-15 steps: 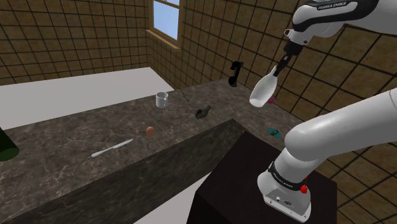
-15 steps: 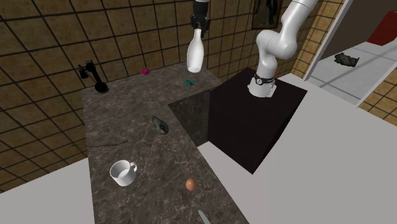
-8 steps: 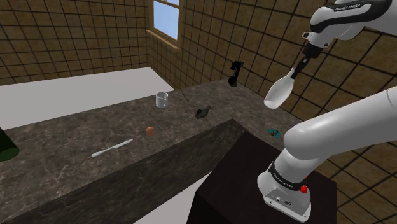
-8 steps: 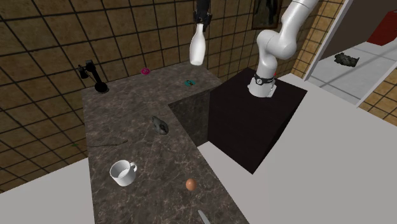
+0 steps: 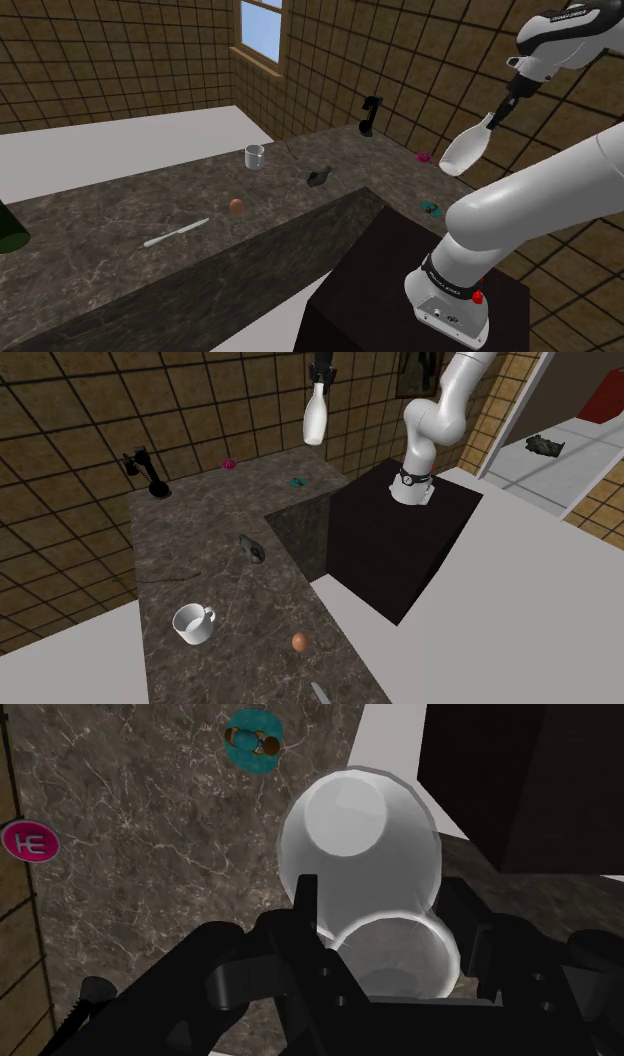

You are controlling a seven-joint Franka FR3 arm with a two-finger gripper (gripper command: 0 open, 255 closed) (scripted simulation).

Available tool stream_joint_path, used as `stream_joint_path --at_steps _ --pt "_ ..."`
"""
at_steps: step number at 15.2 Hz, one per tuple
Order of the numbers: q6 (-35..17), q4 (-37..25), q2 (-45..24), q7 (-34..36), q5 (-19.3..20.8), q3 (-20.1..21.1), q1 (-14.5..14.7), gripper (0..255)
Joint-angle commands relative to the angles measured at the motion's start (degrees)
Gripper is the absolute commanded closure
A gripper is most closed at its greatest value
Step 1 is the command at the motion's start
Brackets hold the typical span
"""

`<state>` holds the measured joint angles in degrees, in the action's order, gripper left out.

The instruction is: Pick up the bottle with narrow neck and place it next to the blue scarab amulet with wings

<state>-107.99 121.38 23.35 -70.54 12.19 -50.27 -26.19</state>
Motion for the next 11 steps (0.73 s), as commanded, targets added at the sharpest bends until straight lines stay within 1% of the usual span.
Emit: stream_joint_path --at_steps 1,5,7,8,9,10,11 --pt "0.4 -2.6 -2.0 -3.7 -0.9 -3.4 0.5 255" --pt "1.0 -8.1 -7.9 -12.0 -4.7 -12.0 2.9 255" --pt "1.3 -11.3 -12.3 -17.2 -8.3 -17.8 5.0 255" --pt "1.6 -13.0 -15.4 -20.4 -11.2 -21.6 6.4 255" --pt "2.2 -14.9 -20.0 -24.8 -15.7 -26.1 8.0 255" --pt "3.6 -17.0 -28.1 -31.7 -23.8 -30.4 7.4 255" --pt "5.5 -19.3 -34.7 -37.2 -30.4 -29.9 2.5 255"
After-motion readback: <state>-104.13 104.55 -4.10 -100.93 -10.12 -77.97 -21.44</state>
